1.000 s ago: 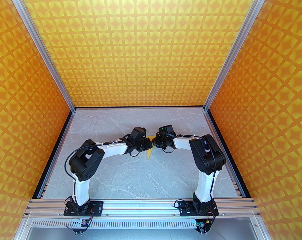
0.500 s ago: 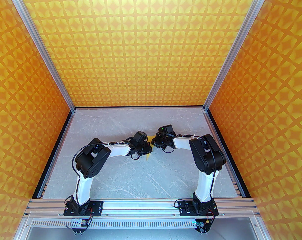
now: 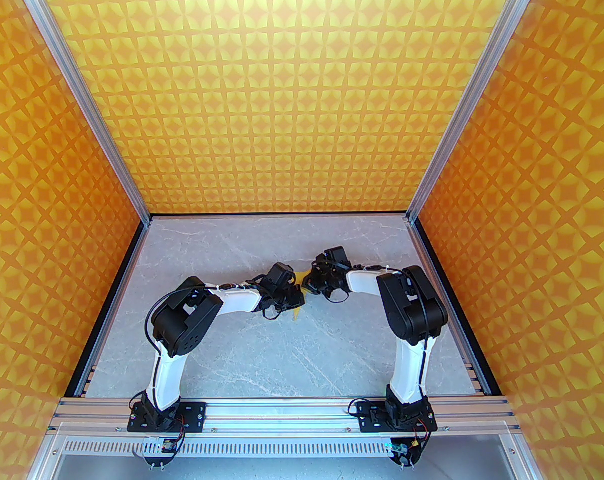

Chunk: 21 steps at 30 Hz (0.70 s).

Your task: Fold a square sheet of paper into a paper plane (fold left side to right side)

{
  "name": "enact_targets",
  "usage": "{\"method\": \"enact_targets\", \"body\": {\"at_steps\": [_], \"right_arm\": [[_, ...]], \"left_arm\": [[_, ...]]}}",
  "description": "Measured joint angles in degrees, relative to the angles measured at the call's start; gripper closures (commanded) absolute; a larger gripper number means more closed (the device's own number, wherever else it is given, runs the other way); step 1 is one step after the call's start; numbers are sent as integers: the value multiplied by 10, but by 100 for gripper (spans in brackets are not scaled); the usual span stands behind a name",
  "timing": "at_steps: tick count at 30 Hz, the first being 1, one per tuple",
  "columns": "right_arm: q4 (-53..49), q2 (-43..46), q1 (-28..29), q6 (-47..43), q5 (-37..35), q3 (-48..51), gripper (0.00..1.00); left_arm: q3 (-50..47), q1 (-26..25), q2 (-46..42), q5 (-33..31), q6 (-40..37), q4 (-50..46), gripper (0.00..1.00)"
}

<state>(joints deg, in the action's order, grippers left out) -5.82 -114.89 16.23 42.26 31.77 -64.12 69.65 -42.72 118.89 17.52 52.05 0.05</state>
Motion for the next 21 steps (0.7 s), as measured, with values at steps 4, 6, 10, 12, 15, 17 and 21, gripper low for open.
{"method": "enact_targets", "body": {"at_steps": [4, 6, 10, 12, 15, 17, 21], "right_arm": [[-21, -24, -14, -12, 4, -40, 98], [-35, -33, -19, -19, 7, -57, 98], [-59, -57, -29, -30, 12, -98, 98], [-65, -68, -34, -34, 13, -114, 97], [-67, -80, -44, -38, 8, -136, 97], [-67, -89, -54, -40, 5, -149, 97], [-73, -104, -66, -41, 11, -169, 97]], "left_arm": [[0, 0, 2, 1, 0, 4, 100], [0, 0, 4, 1, 0, 10, 100], [-3, 0, 4, 2, 0, 18, 100], [-4, 0, 4, 2, 0, 19, 100], [-4, 0, 4, 2, 0, 19, 100], [-4, 0, 4, 2, 0, 20, 100], [-5, 0, 4, 3, 0, 23, 100]]}}
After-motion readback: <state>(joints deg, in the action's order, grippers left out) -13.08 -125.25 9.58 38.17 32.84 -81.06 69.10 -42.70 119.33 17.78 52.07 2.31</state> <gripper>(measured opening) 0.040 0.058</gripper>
